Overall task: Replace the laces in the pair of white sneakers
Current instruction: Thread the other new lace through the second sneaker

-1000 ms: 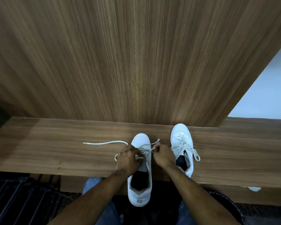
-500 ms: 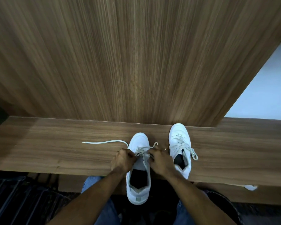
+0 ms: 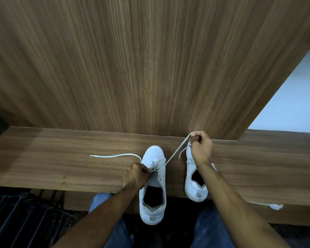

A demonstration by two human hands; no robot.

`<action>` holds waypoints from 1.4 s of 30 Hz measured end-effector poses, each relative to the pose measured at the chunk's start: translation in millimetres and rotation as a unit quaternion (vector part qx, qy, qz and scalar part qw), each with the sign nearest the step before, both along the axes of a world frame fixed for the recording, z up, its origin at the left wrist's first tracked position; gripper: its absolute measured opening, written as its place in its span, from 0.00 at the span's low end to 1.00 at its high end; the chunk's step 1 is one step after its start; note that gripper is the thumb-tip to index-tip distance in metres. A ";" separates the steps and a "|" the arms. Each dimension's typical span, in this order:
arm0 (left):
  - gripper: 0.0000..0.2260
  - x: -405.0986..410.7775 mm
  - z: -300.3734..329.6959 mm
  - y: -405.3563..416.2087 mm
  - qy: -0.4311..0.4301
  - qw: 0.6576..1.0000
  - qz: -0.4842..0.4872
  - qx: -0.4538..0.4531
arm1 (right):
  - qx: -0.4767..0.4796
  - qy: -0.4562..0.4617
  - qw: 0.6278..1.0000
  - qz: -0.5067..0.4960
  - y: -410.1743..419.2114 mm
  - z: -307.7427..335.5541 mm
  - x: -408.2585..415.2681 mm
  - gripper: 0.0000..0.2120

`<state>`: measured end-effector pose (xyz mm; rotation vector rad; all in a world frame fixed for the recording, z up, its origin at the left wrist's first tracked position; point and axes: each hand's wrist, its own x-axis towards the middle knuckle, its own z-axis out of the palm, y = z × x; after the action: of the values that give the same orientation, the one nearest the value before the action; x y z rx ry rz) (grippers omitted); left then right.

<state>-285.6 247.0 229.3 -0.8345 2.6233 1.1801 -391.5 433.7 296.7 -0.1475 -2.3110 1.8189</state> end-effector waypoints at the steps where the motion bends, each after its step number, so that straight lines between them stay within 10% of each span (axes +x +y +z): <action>1: 0.03 -0.4 -0.1 0.4 0.000 1.000 -0.001 -0.001 | 0.075 -0.002 0.997 0.015 2.4 0.3 1.9 0.12; 5: 0.06 0.1 -0.7 0.6 -0.002 1.000 0.001 -0.003 | 0.391 0.022 0.912 0.122 -0.2 -25.1 22.2 0.12; 12: 0.06 0.6 0.7 0.0 -0.007 1.000 -0.003 -0.002 | 0.525 0.008 0.792 0.312 -32.4 -67.5 57.4 0.14; 15: 0.05 0.4 0.3 -0.5 -0.007 1.000 0.000 -0.007 | 0.524 -0.012 0.807 0.272 -33.5 -58.9 51.6 0.12; 19: 0.08 0.6 -1.5 -1.4 0.005 1.000 -0.001 -0.003 | 0.285 -0.093 0.945 0.128 -18.6 -33.6 28.1 0.08; 22: 0.09 0.7 -4.9 -2.7 0.020 1.000 -0.002 -0.002 | 0.194 -0.061 0.979 0.022 0.0 -17.0 9.0 0.09; 33: 0.13 1.9 -33.1 -30.4 0.042 0.987 -0.149 0.040 | 0.517 0.022 0.786 0.337 -19.8 -62.0 53.5 0.16; 42: 0.12 -7.7 -5.3 -23.0 -0.034 0.924 -0.238 -0.299 | 0.620 0.025 0.735 0.273 -23.6 -53.6 56.4 0.12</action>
<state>-293.3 224.0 223.9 -0.2482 2.9067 0.2211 -335.1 410.1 243.0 0.8200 -3.1265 -0.0157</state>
